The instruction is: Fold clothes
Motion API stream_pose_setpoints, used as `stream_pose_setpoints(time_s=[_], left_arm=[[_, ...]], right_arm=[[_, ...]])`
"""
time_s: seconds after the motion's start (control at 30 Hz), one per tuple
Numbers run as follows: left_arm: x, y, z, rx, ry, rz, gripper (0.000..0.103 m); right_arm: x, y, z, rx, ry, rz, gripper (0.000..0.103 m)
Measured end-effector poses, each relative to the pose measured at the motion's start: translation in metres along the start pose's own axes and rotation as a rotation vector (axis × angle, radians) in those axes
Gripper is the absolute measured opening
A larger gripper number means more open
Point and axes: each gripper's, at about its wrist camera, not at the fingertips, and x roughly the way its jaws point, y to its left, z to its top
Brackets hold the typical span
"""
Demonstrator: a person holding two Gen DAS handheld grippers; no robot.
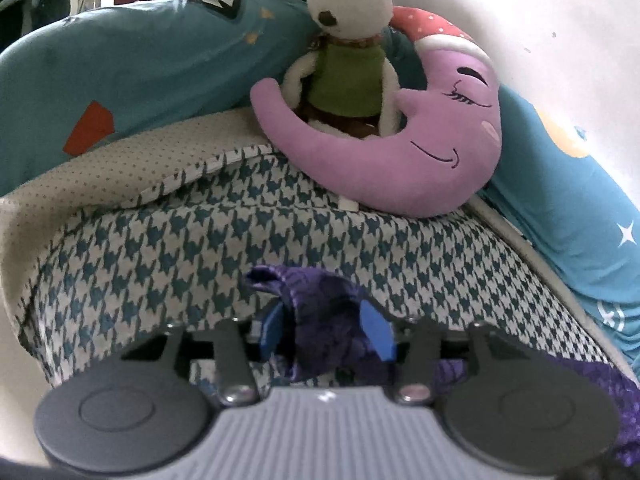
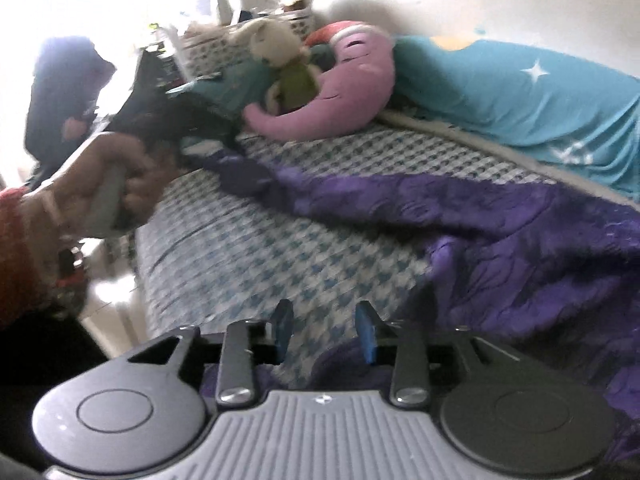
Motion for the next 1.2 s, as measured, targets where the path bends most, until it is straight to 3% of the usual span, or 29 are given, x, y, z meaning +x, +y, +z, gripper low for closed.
stream_pose_setpoints(time_s=[0.27, 0.33, 0.53, 0.57, 0.6, 0.67, 0.7, 1.03, 1.2], left_arm=[[0.004, 0.018, 0.006, -0.060, 0.010, -0.002, 0.059], [0.006, 0.019, 0.007, -0.055, 0.017, -0.004, 0.069], [0.015, 0.027, 0.011, -0.073, 0.026, -0.004, 0.076], [0.017, 0.028, 0.011, -0.078, 0.029, -0.004, 0.077], [0.019, 0.029, 0.011, -0.083, 0.034, -0.004, 0.078], [0.023, 0.031, 0.011, -0.088, 0.044, 0.005, 0.082], [0.025, 0.032, 0.011, -0.092, 0.048, 0.009, 0.083], [0.033, 0.038, 0.010, -0.115, 0.076, 0.027, 0.087], [0.035, 0.037, 0.008, -0.117, 0.088, 0.029, 0.088]], right_arm=[[0.039, -0.019, 0.009, 0.052, -0.030, -0.250, 0.043], [0.046, -0.023, 0.010, 0.063, -0.030, -0.289, 0.043], [0.066, -0.035, 0.008, 0.089, 0.000, -0.319, 0.043], [0.068, -0.036, 0.008, 0.090, 0.009, -0.325, 0.039], [0.070, -0.037, 0.007, 0.091, 0.017, -0.330, 0.026], [0.065, -0.035, 0.004, 0.086, 0.021, -0.325, 0.011], [0.062, -0.033, 0.002, 0.079, 0.025, -0.322, 0.010], [0.019, -0.024, -0.004, -0.135, 0.175, -0.294, 0.009], [0.010, -0.027, -0.005, -0.117, 0.183, -0.270, 0.011]])
